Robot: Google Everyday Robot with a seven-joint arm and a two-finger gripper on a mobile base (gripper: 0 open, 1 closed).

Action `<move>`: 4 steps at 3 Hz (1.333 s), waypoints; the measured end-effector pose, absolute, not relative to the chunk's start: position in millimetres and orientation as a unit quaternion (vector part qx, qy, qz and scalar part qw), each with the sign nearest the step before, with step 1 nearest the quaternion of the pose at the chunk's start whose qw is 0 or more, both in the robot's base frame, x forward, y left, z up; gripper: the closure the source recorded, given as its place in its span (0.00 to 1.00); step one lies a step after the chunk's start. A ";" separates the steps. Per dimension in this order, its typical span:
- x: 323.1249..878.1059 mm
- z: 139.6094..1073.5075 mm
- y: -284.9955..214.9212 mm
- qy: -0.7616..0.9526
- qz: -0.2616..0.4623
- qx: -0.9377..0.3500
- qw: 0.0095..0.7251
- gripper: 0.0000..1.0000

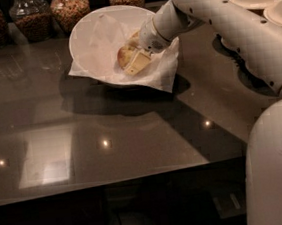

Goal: Pick apple from white bowl

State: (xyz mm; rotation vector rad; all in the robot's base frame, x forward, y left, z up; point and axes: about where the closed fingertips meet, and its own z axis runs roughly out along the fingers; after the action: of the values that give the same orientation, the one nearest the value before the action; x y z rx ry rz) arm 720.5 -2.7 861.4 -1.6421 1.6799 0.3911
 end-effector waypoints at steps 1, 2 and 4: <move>720.3 861.9 -1.8 0.654 0.153 -0.641 0.371 0.65; 719.1 865.1 -0.9 0.652 0.152 -0.643 0.371 0.88; 711.9 910.8 1.7 0.631 0.137 -0.655 0.394 1.00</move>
Offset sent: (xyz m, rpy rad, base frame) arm -0.0052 -0.0005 0.0198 -0.0040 -0.0219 0.0156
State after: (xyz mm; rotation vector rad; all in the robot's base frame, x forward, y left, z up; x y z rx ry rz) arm 711.9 1.7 910.8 -1.6606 1.5998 0.3473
